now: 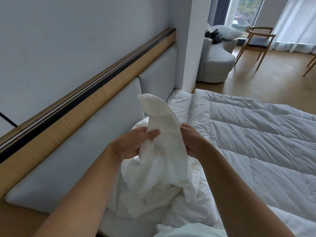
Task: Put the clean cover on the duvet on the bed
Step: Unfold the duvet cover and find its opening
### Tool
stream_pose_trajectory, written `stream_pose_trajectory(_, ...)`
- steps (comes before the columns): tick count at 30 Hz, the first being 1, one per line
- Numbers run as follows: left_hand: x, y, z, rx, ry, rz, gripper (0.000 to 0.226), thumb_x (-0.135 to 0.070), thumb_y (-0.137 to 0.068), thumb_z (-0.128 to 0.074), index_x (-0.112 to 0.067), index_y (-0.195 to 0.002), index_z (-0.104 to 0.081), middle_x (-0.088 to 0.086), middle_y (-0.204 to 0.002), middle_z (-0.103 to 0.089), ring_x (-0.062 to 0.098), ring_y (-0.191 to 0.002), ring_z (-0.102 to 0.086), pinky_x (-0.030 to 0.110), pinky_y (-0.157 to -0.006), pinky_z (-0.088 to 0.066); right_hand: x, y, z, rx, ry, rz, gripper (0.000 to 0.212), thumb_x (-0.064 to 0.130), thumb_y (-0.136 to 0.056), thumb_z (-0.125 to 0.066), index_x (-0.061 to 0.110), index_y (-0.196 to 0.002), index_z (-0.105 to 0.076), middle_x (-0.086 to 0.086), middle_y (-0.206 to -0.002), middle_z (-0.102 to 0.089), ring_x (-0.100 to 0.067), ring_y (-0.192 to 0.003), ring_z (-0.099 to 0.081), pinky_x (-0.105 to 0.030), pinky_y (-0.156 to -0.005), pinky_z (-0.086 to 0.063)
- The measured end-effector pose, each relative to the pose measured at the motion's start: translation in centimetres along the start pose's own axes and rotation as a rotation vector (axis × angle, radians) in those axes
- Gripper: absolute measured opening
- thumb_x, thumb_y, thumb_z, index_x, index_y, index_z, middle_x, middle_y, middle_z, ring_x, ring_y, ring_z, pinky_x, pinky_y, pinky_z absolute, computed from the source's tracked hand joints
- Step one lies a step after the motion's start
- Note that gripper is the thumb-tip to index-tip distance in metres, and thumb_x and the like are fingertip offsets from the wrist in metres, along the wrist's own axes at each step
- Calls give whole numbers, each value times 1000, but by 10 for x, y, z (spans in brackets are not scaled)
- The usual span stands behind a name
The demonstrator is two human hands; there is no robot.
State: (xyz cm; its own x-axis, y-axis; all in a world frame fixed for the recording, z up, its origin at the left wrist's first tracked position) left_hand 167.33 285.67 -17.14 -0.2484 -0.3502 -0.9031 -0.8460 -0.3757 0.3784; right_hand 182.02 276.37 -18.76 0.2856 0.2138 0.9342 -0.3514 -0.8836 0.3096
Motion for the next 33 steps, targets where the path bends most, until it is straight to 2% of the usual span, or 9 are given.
stream_pose_trajectory(4, -6, -3, -1, -114, -21, -56, 36, -24, -105, -50, 1, -128, -62, 25, -124, -68, 41, -111, -67, 48, -93, -58, -12, 7, -4, 238, 66, -114, 45, 44, -75, -81, 11, -105, -75, -14, -106, -74, -30, -97, -72, -43, -87, -58)
stream_pose_trajectory(7, -6, -3, -2, -104, -102, -50, 41, -31, -104, -54, 1, -129, -61, 27, -123, -67, 45, -112, -66, 53, -92, -58, -17, 14, -2, 419, 107, -146, 43, 33, -80, -80, 14, -118, -69, -12, -113, -73, -29, -106, -70, -42, -91, -57)
stream_pose_trajectory(10, -1, -1, 0, -46, -152, 15, 37, -34, -94, -72, -8, -119, -72, 23, -121, -70, 42, -114, -66, 56, -100, -53, -18, 13, 2, 337, 55, -78, 29, 28, -86, -74, 14, -111, -71, -11, -107, -74, -24, -98, -71, -37, -85, -59)
stream_pose_trajectory(12, 3, 1, 3, 34, -226, 66, 23, -24, -82, -79, -19, -104, -80, 13, -111, -75, 31, -105, -72, 47, -95, -58, -17, 11, 3, 233, 0, -41, 34, 35, -87, -74, 10, -110, -71, -14, -109, -73, -25, -97, -71, -39, -88, -59)
stream_pose_trajectory(16, 10, 5, 2, 213, -403, 133, 41, -7, -85, -79, -14, -124, -69, 10, -120, -73, 26, -112, -70, 36, -93, -57, -14, 8, -3, 127, 74, 10, 33, 46, -84, -66, 16, -88, -79, -8, -94, -76, -23, -86, -72, -38, -79, -61)
stream_pose_trajectory(20, 11, 1, 4, 97, -272, 82, 41, -27, -90, -67, -4, -123, -67, 18, -124, -70, 33, -114, -67, 45, -102, -54, -11, 3, -1, 40, 63, 38, 43, 49, -91, -65, 8, -100, -75, -15, -100, -74, -31, -92, -69, -57, -97, -51)
stream_pose_trajectory(24, 9, -6, 6, -42, -189, -19, 34, -27, -102, -54, -5, -126, -66, 17, -125, -70, 34, -118, -65, 46, -102, -54, -16, 6, 2, 194, 142, -64, 77, 73, -62, -80, 14, -111, -72, -12, -108, -75, -28, -103, -71, -46, -94, -56)
stream_pose_trajectory(29, -2, -9, -2, -134, -277, -84, 29, -28, -107, -51, -8, -116, -69, 15, -113, -73, 30, -104, -69, 57, -102, -48, -20, 13, 0, 498, 366, -113, 28, 28, -84, -78, 27, -111, -73, 0, -110, -75, -18, -106, -70, -28, -88, -55)
stream_pose_trajectory(33, -17, -8, -2, -180, -330, -129, 59, -47, -94, -66, 2, -127, -59, 28, -122, -65, 32, -101, -67, 60, -100, -48, -9, 8, 6, 264, 339, -21, 25, 28, -90, -72, 19, -114, -70, -5, -107, -74, -24, -102, -69, -47, -96, -56)
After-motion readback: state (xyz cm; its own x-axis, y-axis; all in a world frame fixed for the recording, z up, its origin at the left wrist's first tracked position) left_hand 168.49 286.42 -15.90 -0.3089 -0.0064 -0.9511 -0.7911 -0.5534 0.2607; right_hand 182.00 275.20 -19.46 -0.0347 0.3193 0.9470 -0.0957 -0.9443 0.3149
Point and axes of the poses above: each hand's wrist, its own y-axis away from the middle knuckle, its own z-axis out of the back of the hand, x = y × z, the point moved 4 cm from there along -y, towards the middle knuckle
